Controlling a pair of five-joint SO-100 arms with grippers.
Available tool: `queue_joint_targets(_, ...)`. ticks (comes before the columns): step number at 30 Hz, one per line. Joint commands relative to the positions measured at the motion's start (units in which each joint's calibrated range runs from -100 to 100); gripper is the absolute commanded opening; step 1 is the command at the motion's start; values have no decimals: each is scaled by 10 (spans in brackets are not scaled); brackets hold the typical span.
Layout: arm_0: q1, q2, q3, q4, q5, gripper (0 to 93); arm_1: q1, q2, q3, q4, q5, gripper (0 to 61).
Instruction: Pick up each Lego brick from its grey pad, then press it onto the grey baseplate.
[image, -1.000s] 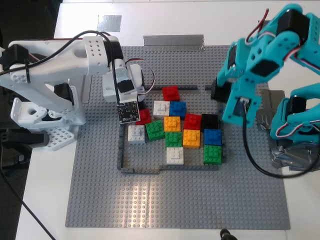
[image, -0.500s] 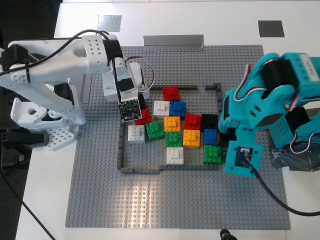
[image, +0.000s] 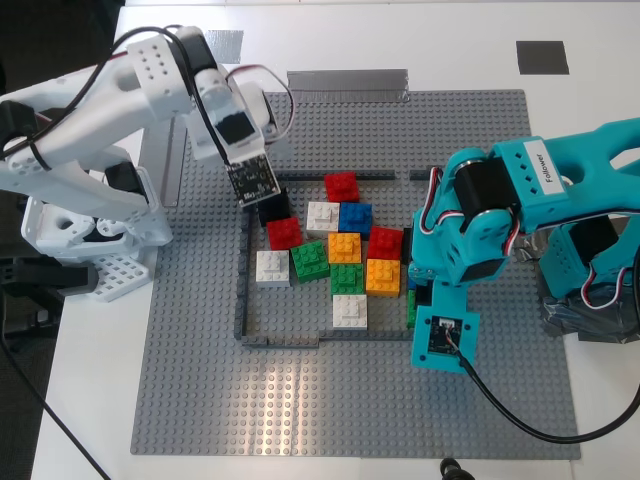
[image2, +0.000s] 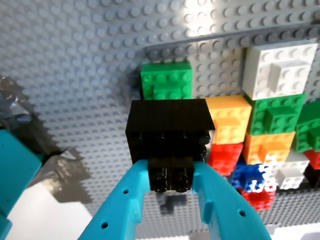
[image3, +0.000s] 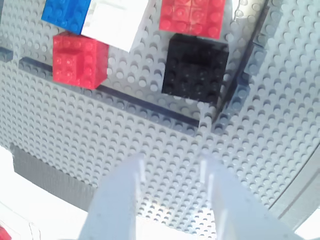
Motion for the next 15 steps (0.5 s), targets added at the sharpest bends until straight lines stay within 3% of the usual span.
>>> queue_joint_targets(1, -5, 3, -11, -28, -1, 0, -52, -33, -92, 43, 9, 2)
queue_joint_targets(15, -12, 87, -28, -82, -15, 0, -200, 21, -220, 190, 12, 2)
